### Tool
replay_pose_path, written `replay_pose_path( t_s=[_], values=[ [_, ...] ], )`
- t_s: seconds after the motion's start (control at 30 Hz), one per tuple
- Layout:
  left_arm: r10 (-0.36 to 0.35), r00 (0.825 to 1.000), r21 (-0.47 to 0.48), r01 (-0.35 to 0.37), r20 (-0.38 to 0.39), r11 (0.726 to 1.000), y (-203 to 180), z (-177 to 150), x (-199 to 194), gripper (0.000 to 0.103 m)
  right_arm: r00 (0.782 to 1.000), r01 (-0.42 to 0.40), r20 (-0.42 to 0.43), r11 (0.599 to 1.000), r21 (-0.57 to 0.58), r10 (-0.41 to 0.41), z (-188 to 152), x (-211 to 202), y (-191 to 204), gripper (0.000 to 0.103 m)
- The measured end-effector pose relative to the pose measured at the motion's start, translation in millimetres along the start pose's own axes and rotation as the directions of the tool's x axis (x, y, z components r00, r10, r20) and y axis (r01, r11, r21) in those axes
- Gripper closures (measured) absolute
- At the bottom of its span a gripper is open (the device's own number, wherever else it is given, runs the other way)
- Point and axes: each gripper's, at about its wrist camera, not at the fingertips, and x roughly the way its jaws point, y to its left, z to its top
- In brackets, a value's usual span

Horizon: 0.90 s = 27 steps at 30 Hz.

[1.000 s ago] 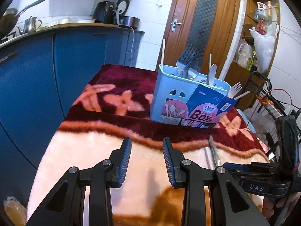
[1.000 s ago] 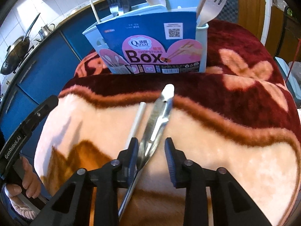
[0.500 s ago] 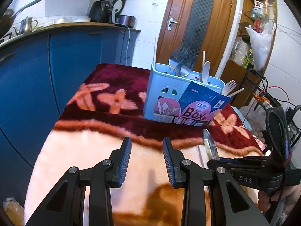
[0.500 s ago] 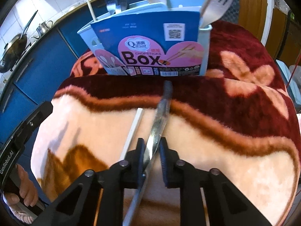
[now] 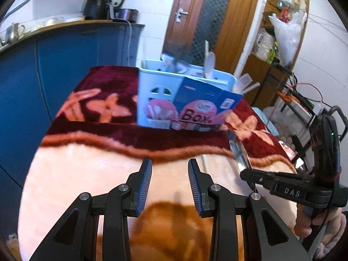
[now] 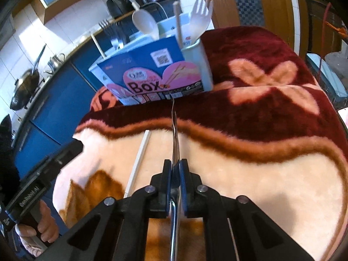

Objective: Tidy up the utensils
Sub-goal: 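Lower the right tool onto the metal tongs and close it, then close the left tool on the white plastic stick while the right holds the tongs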

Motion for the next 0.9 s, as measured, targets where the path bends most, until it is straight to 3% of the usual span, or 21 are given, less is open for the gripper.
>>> replay_pose_path(
  t_s=[0.27, 0.47, 0.67, 0.8, 0.9],
  values=[
    [-0.061, 0.990, 0.043, 0.067, -0.127, 0.997, -27, 0, 22, 0.068, 0.995, -0.052, 0.089, 0.999, -0.003, 0.052, -5, -22, -6, 0.094],
    [-0.050, 0.973, 0.079, 0.069, -0.225, 0.994, -41, 6, 45, 0.068, 0.988, -0.093, 0.126, 0.996, -0.003, 0.093, -7, -31, -14, 0.094],
    [-0.072, 0.939, 0.095, 0.110, -0.336, 0.989, -53, 16, 69, 0.068, 0.983, -0.114, 0.147, 0.994, -0.003, 0.113, -9, -36, -21, 0.094],
    [-0.067, 0.917, 0.106, 0.117, -0.393, 0.987, -60, 21, 82, 0.079, 0.980, -0.126, 0.157, 0.992, -0.004, 0.125, -9, -38, -23, 0.094],
    [-0.061, 0.889, 0.091, 0.115, -0.454, 0.989, -62, 24, 97, 0.083, 0.978, -0.136, 0.162, 0.991, -0.002, 0.134, -9, -38, -25, 0.094]
  ],
)
